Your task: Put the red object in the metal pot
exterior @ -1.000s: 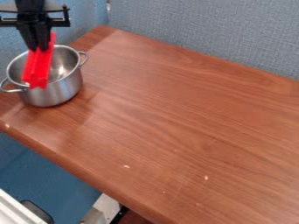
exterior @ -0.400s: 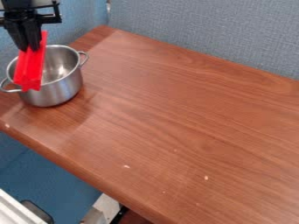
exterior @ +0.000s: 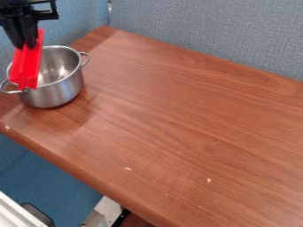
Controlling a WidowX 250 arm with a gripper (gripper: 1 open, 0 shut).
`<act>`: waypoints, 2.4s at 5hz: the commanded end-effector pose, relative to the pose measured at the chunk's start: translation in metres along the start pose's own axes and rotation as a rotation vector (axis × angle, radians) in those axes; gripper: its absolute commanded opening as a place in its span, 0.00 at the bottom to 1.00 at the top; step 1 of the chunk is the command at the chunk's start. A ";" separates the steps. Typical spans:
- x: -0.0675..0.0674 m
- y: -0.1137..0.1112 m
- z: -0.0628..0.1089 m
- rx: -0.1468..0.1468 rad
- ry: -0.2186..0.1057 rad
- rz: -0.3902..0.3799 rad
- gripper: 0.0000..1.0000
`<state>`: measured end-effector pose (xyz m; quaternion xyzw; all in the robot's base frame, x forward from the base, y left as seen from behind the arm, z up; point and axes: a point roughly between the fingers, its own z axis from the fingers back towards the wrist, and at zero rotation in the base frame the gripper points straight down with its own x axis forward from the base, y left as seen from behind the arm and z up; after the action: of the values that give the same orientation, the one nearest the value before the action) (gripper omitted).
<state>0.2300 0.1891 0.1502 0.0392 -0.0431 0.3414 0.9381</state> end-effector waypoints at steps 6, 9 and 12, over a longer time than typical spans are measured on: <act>-0.001 0.009 -0.005 0.013 -0.067 -0.029 0.00; 0.003 0.006 -0.023 0.023 -0.046 0.009 0.00; 0.011 0.014 -0.032 -0.003 -0.055 -0.097 0.00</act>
<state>0.2300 0.2032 0.1088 0.0401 -0.0479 0.2882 0.9555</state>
